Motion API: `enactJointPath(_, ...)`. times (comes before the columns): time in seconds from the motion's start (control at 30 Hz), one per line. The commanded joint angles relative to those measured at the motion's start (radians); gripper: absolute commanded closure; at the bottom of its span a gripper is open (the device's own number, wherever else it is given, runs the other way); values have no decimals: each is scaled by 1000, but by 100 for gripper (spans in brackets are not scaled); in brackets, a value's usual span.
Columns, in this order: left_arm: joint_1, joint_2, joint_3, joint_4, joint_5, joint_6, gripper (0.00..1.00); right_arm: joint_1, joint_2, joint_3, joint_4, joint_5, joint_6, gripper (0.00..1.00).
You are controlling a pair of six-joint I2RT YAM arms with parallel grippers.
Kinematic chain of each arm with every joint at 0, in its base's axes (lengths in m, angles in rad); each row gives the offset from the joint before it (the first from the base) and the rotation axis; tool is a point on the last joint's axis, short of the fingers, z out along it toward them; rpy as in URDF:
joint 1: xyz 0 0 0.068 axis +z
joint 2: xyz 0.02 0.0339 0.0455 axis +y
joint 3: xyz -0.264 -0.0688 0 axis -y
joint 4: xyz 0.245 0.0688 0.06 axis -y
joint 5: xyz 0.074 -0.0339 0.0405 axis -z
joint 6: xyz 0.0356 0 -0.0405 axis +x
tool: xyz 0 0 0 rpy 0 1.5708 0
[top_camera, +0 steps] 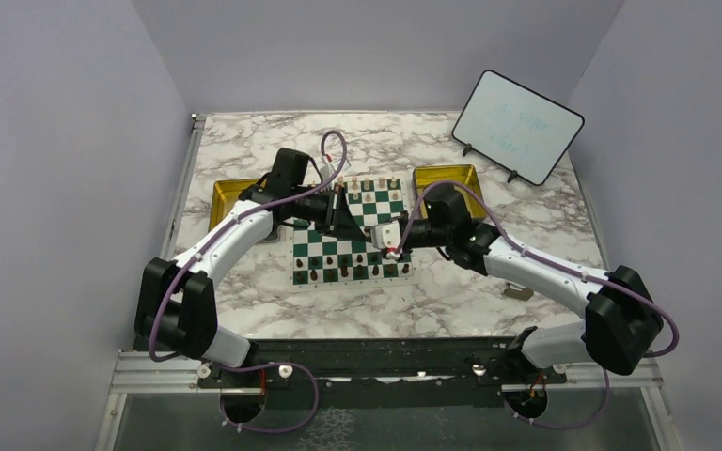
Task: Set up the chess pieces on the board
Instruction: Place the chess piece on the chessboard.
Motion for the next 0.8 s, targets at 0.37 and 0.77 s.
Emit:
enactJointPath(0.37, -6, -66, 7, 104, -183, -75, 73, 10, -15, -163, 547, 141, 655, 95)
enactJointPath(0.77, -7, -96, -3, 141, -229, -95, 60, 10, -19, -188, 600, 246, 759, 96)
